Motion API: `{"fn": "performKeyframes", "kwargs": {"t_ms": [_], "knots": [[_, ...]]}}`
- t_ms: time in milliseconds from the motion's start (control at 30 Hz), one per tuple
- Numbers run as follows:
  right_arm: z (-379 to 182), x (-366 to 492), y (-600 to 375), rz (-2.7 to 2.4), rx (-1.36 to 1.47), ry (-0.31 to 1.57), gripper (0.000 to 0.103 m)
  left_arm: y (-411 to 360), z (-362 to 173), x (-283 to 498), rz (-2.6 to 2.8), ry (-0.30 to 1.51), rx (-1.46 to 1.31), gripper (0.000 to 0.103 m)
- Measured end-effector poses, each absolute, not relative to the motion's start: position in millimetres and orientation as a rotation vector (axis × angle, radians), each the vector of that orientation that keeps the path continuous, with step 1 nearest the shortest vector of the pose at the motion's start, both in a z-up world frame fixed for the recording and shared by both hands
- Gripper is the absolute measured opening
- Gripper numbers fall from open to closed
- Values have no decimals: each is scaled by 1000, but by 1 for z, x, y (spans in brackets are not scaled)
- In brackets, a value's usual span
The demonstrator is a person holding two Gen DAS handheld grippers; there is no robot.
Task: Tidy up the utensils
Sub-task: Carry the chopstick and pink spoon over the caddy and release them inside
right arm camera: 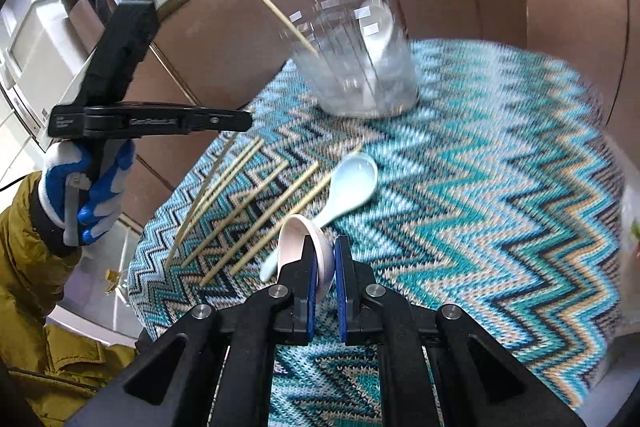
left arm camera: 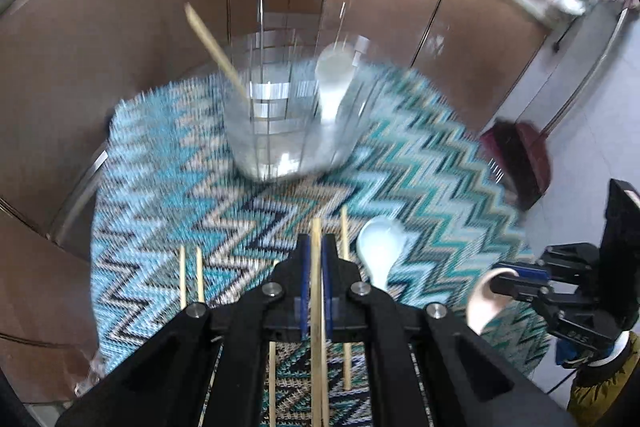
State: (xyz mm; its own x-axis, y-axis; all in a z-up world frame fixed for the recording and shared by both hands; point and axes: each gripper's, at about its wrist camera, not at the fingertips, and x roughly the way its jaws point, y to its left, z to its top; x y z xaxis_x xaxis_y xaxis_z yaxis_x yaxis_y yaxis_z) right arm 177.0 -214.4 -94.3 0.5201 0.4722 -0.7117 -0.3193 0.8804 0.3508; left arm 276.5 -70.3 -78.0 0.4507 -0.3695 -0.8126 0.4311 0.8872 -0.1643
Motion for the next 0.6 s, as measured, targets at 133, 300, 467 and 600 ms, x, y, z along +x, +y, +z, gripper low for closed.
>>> {"fn": "performKeyframes", "kwargs": {"t_ms": [133, 300, 467, 600], "knots": [[-55, 177, -213, 421, 147, 807, 8, -66, -27, 266, -503, 832, 25, 5], [4, 195, -201, 315, 74, 635, 8, -56, 36, 269, -492, 620, -57, 5], [49, 214, -189, 203, -6, 457, 8, -50, 74, 288, -443, 419, -162, 5], [69, 240, -180, 136, -51, 339, 8, -46, 82, 316, -376, 313, -245, 5]]}}
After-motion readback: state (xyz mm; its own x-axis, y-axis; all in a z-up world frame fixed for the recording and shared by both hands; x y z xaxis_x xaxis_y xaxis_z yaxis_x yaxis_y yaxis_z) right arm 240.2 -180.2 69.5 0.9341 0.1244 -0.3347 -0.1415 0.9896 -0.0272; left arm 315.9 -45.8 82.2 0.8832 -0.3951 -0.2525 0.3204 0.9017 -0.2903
